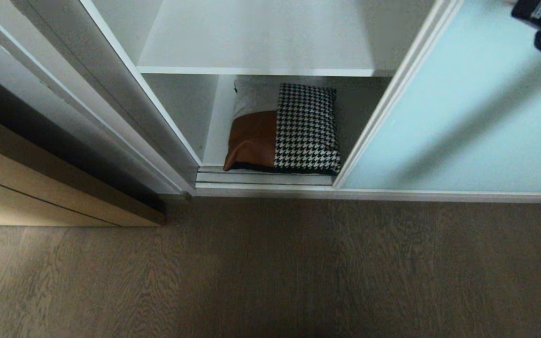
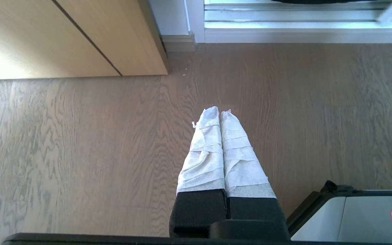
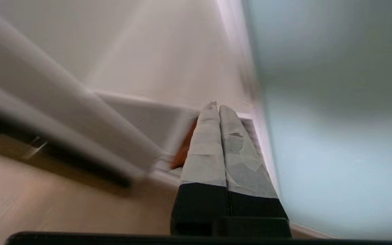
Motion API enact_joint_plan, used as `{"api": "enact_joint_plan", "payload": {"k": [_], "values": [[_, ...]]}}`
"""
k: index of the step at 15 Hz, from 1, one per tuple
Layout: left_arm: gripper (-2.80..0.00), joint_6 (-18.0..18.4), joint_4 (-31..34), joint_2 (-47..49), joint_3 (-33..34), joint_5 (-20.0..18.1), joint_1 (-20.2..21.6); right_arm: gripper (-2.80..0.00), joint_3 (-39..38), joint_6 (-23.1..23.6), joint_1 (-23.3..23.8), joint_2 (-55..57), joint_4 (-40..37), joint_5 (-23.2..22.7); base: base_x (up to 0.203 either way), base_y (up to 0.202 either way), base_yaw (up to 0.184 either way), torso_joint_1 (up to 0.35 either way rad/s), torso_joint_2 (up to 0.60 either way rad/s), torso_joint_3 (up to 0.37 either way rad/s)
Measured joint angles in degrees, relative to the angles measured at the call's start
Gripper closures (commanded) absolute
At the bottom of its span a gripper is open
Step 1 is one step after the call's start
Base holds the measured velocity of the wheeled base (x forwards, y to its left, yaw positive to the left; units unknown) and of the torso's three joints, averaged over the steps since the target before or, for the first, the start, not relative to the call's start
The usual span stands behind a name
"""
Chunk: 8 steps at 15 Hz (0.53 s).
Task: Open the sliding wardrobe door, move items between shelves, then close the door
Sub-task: Close the door
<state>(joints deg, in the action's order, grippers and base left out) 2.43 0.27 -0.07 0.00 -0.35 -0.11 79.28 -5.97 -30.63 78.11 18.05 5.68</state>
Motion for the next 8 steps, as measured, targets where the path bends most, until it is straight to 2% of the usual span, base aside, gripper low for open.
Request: {"api": "enact_joint_plan", "payload": {"k": [3,5,8], "values": [[0.00,0.05,-0.02,0.00,0.00,0.02,-0.07,0.00,0.96,2.97,-10.32,1.22,-0.85,2.12,0.000,0.000,0.000,0.000,0.00,0.000],[0.00,0.00,-0.01,0.00,0.00,0.02,-0.10,0.00,1.14,3.60,-12.74,0.80,-1.16,2.33,0.000,0.000,0.000,0.000,0.00,0.000],[0.00,0.00,0.00,0.00,0.00,0.05,-0.07,0.00,-0.11,3.66,-13.27,-1.97,-1.11,2.96,0.000,0.000,0.000,0.000,0.00,0.000]]}}
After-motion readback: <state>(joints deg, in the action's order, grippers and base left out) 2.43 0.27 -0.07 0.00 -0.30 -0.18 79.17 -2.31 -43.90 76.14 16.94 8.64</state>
